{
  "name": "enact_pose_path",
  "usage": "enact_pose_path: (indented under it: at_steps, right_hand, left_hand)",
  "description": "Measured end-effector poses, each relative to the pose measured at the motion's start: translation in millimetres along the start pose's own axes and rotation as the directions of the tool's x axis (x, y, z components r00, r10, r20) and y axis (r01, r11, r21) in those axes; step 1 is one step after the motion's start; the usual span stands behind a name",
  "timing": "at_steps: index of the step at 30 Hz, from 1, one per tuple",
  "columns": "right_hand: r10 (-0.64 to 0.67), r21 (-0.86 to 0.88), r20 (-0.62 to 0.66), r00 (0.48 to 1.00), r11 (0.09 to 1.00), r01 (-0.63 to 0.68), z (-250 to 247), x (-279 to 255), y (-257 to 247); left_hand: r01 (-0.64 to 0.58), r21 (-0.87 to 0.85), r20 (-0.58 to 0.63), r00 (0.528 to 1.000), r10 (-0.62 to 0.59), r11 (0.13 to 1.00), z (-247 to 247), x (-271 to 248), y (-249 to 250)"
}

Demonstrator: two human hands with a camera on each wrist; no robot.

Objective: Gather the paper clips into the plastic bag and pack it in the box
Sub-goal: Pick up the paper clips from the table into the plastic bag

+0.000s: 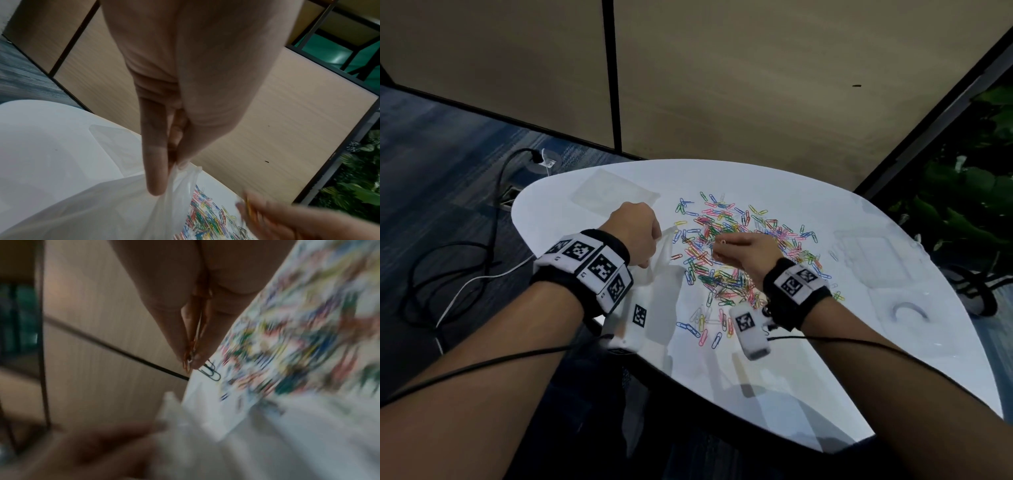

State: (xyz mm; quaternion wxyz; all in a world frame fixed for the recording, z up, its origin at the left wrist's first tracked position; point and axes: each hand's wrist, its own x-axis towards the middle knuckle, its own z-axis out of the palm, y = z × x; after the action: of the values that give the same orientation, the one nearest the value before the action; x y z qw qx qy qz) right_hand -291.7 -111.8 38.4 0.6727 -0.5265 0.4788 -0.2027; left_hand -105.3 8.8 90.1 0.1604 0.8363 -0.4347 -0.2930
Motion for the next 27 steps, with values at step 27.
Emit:
enact_pose_path:
  at_steps: [27]
  right_hand:
    - [-0.437,-0.612,0.349,0.829,0.563,0.555,55.8,-29.1,-0.2]
  left_hand:
    - [-0.025,-0.058,-0.081,0.996,0.021,0.998,-3.3,0.3,-8.2]
